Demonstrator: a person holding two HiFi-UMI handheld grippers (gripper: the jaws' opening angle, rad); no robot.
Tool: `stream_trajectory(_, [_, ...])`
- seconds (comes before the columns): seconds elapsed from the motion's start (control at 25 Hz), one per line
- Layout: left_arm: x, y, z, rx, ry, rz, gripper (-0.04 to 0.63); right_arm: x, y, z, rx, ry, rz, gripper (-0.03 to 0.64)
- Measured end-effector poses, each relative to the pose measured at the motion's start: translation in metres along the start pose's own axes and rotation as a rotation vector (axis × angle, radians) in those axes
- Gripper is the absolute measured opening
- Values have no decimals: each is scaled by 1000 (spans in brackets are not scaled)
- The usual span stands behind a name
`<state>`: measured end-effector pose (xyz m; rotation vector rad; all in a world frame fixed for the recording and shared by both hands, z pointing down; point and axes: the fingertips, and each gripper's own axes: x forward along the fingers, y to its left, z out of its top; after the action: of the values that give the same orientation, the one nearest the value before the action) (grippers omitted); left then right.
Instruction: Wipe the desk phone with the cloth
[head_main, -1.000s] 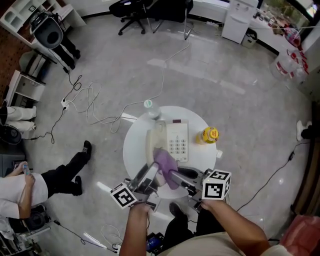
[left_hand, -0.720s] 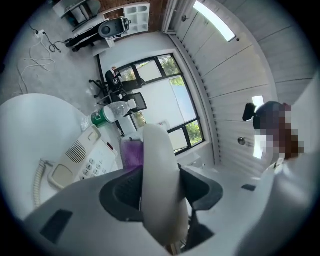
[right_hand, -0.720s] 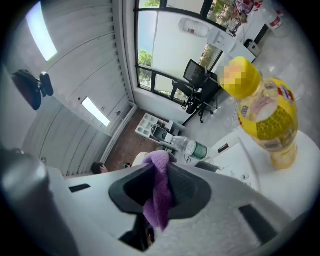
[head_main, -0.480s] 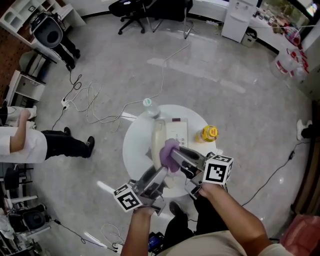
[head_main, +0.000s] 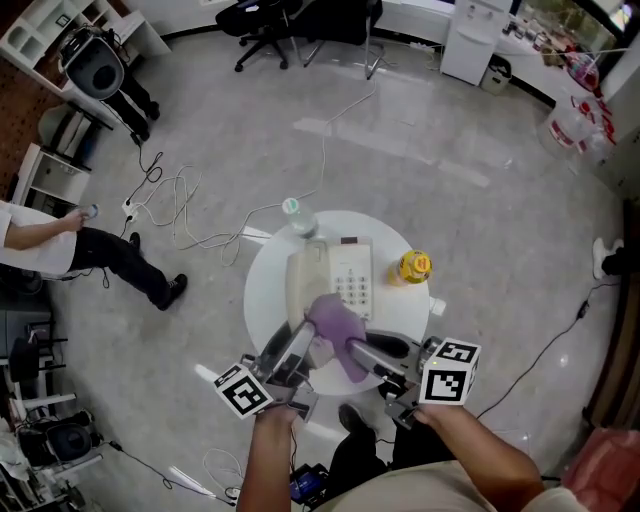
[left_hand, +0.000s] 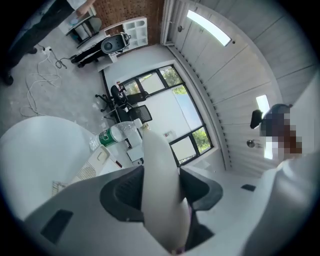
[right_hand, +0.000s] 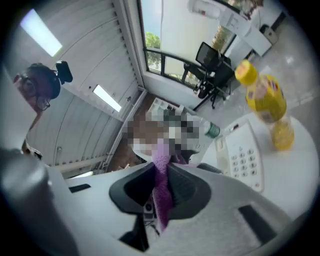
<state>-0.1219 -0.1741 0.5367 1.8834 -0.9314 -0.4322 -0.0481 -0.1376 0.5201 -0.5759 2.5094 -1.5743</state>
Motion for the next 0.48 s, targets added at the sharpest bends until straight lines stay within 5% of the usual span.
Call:
stream_trajectory(0.24, [3, -8, -19, 155, 119, 54, 218, 8, 38, 60, -447, 23, -89, 61])
stream_trajectory(0.48, [-1, 2, -36, 328, 208, 122, 216, 44, 51, 47, -824, 235, -176, 63])
